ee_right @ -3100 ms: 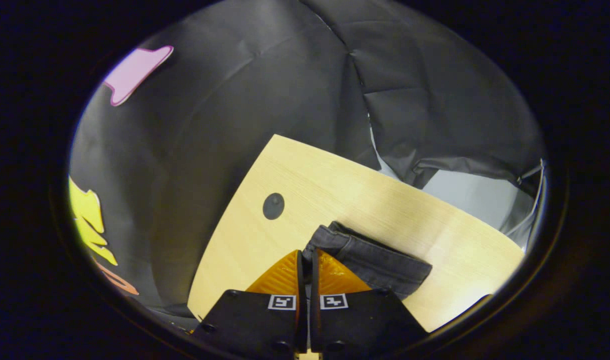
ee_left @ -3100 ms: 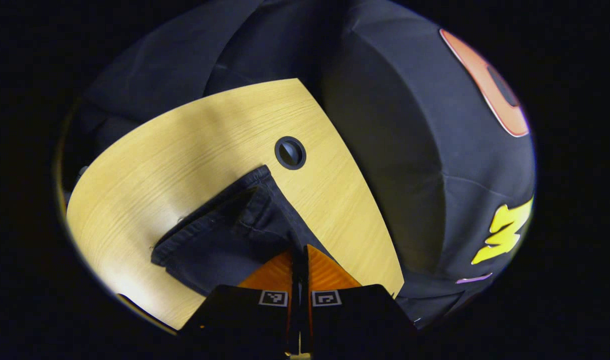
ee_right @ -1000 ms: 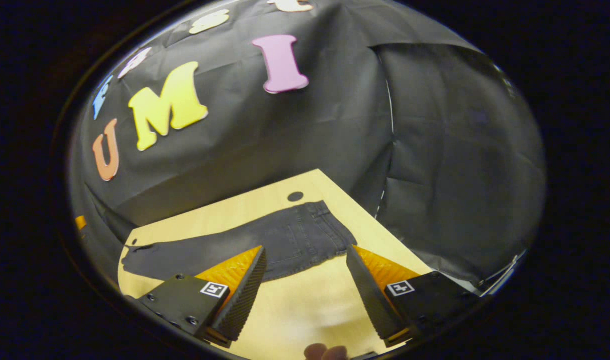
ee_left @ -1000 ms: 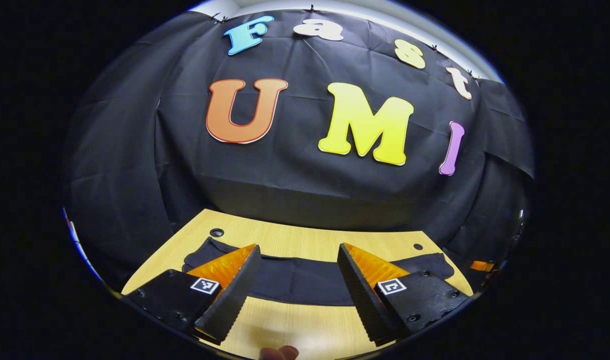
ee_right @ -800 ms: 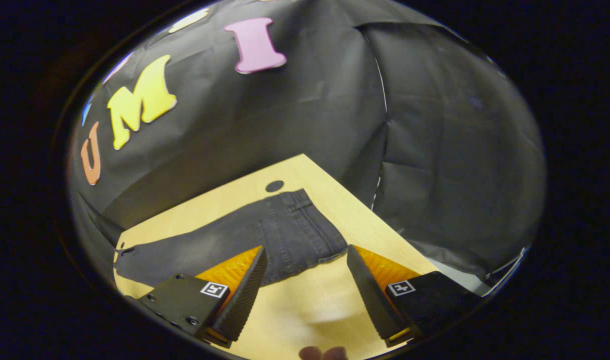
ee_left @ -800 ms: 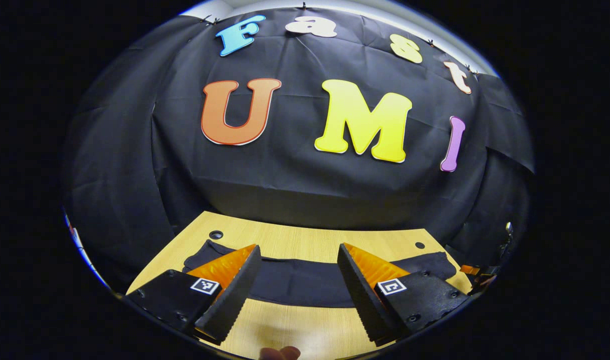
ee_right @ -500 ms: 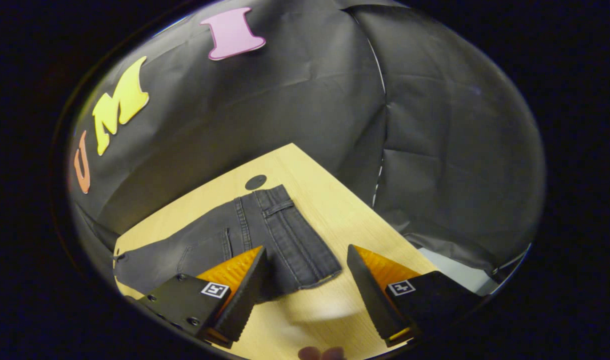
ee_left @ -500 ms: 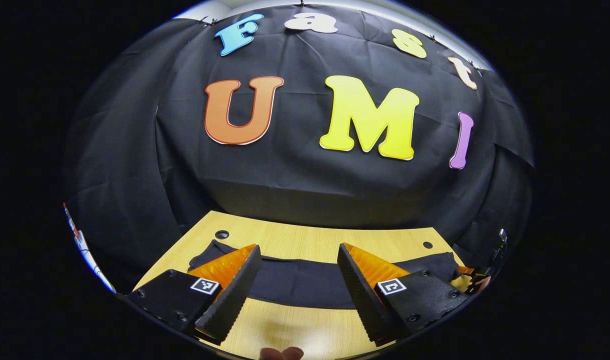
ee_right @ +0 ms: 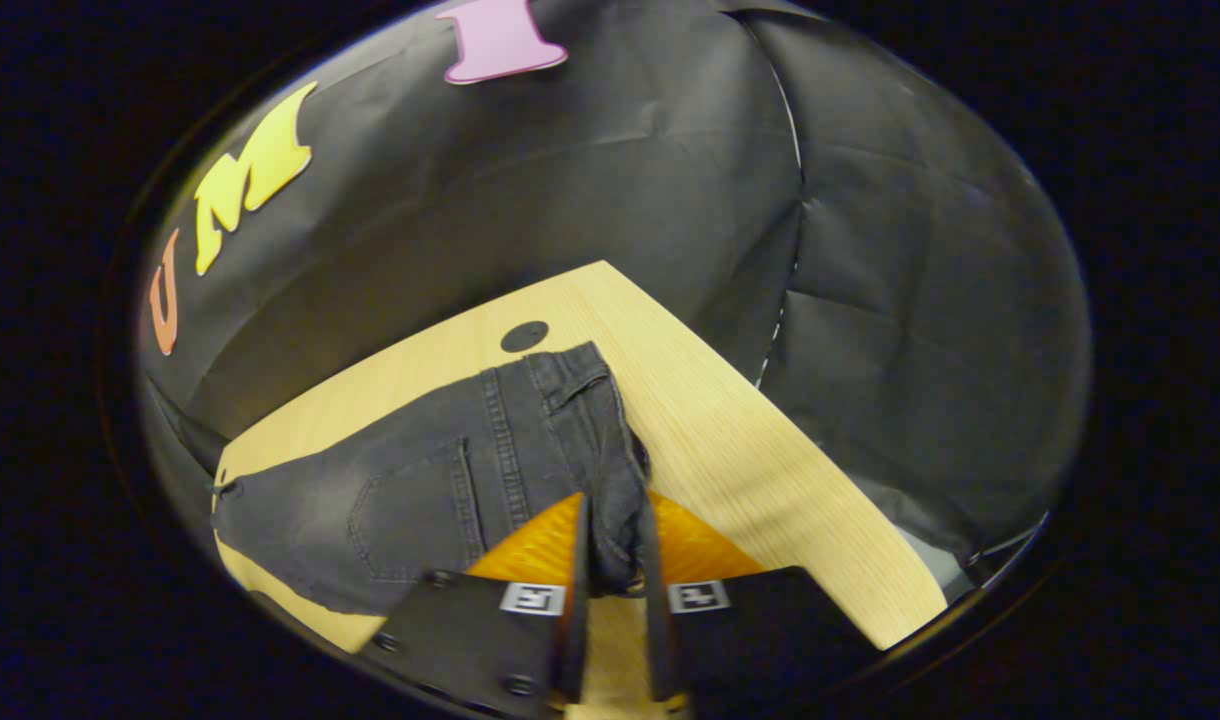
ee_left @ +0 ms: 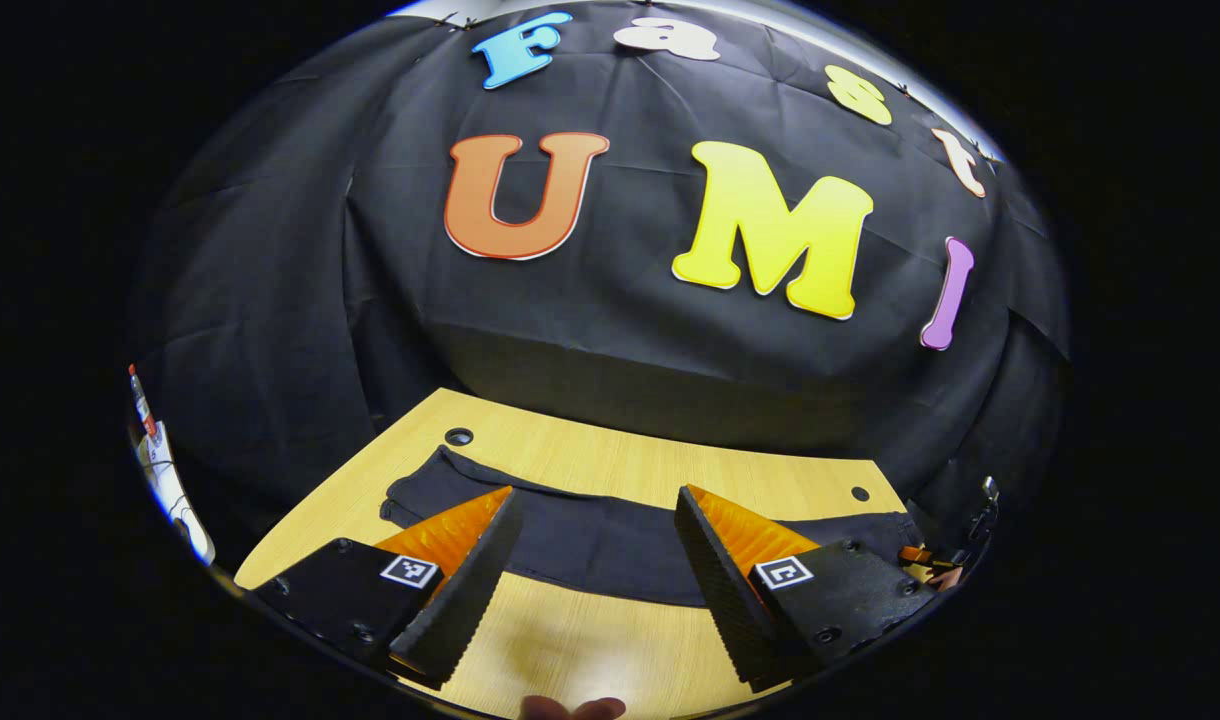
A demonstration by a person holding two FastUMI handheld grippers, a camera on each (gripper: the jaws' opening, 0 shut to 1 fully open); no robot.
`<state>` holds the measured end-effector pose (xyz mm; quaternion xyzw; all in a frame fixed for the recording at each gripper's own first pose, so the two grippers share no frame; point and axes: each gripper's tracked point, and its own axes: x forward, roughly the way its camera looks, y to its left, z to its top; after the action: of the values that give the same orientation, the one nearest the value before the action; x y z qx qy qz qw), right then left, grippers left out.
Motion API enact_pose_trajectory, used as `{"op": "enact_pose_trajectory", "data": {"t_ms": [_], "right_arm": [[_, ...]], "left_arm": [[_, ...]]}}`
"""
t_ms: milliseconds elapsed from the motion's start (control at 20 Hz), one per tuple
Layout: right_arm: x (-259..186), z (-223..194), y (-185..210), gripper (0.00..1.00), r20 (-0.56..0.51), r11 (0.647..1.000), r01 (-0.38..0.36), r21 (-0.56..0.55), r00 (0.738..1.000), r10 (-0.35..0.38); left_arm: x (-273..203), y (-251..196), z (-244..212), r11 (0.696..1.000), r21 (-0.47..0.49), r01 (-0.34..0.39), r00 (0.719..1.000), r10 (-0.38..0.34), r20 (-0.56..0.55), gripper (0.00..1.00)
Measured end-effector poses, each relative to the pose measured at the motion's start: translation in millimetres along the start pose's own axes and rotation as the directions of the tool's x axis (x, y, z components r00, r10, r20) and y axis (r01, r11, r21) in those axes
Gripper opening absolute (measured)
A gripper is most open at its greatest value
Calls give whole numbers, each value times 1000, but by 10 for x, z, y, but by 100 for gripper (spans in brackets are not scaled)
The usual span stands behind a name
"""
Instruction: Grasp the waist and the cuffs of the jeans and fold them to make the two legs overlap; first hold the waist and fold one-third of the jeans toward the cuffs, then hold the cuffs and fold the remaining one-third in the same direction to finish folding.
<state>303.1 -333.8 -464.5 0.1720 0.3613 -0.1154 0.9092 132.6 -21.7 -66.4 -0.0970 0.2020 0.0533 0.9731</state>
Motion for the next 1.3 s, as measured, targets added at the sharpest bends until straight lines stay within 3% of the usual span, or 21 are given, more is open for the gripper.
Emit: {"op": "enact_pose_trajectory", "data": {"t_ms": [50, 150, 250, 300, 450, 600, 800, 950, 1050, 1300], "right_arm": [[-44, 28, 27, 10, -5, 999, 19, -28, 1000, -19], [-86, 69, 16, 0, -15, 999, 22, -41, 1000, -23], [-233, 203, 80, 4, 5, 1000, -1, -22, 1000, 1], [-400, 285, 175, 0, 24, 1000, -11, -25, 1000, 12], [-881, 629, 582, 4, 114, 997, -25, -74, 993, 34], [-1389, 838, 1282, 0, 184, 989, -71, -126, 979, 94], [-1836, 924, 2377, 4, 224, 968, -152, -201, 955, 196], [-1996, 798, 3173, 0, 228, 940, -218, -261, 933, 279], [-1916, 547, 3674, 4, 209, 921, -238, -307, 928, 309], [-1591, -305, 4611, 4, 89, 850, -278, -447, 932, 352]], "left_arm": [[-30, 47, -15, 1000, -9, -4, 1000, 4, 1, 99], [-79, 151, -54, 1000, -24, -12, 1000, 12, 2, 99], [-112, 266, -83, 999, -38, -18, 1000, 19, 11, 99], [-136, 333, -91, 999, -42, -20, 1000, 21, 15, 99], [-171, 544, -144, 998, -60, -23, 1000, 24, 16, 99], [-219, 766, -112, 998, -68, -20, 999, 23, 37, 99], [-322, 1063, -69, 997, -80, -8, 998, 13, 67, 99], [-407, 1243, -31, 1000, -28, -12, 996, 15, 93, 99], [-480, 1385, -13, 1000, -2, -16, 994, 16, 109, 98], [-632, 1779, -77, 996, -50, -72, 989, 78, 124, 99]]}}
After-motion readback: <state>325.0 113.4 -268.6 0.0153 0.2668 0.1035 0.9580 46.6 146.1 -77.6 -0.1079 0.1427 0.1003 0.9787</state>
